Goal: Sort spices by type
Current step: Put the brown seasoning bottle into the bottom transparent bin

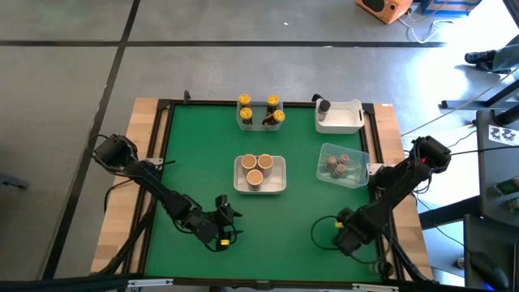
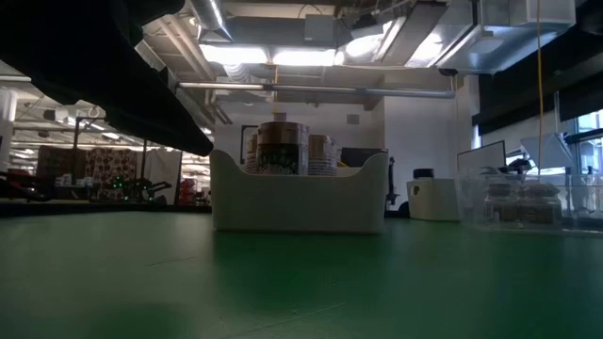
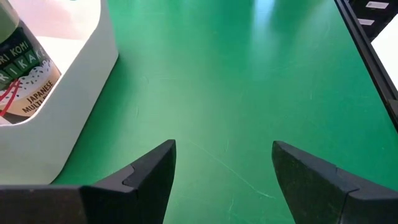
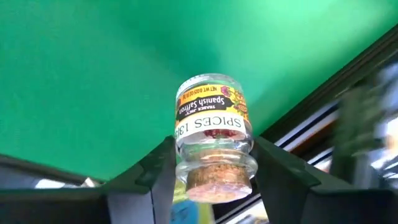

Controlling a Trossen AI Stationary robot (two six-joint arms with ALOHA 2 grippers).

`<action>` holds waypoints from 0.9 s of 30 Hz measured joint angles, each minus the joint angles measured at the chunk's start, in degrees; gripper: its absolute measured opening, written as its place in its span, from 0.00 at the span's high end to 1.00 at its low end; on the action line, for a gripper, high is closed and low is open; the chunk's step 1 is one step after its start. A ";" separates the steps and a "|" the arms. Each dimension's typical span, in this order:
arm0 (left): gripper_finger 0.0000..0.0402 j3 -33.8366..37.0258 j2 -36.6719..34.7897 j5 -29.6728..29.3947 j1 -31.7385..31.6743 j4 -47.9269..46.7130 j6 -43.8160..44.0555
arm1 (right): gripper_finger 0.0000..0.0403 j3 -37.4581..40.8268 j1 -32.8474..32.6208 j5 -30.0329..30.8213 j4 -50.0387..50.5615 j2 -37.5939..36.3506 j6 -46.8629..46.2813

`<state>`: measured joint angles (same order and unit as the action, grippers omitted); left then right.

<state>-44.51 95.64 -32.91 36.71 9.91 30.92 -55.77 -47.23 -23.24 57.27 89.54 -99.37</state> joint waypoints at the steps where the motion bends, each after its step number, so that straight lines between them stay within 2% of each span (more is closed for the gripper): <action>1: 0.38 -0.01 0.00 0.00 0.00 0.00 0.00 | 0.55 -1.08 0.93 1.20 2.60 0.00 2.04; 10: 0.38 0.00 0.00 0.00 0.00 -0.02 0.13 | 0.55 -9.25 10.59 11.69 22.11 -0.09 18.53; 20: 0.38 -0.02 0.00 0.00 0.02 -0.55 0.15 | 0.55 -9.55 22.63 18.62 30.79 -4.81 30.98; 27: 0.38 -0.02 0.00 0.01 0.01 -0.61 0.15 | 0.54 -9.40 31.74 23.75 32.67 -8.22 38.58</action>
<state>-44.53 95.64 -32.90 36.72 9.30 31.07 -65.17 -15.49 0.51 89.94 81.32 -60.78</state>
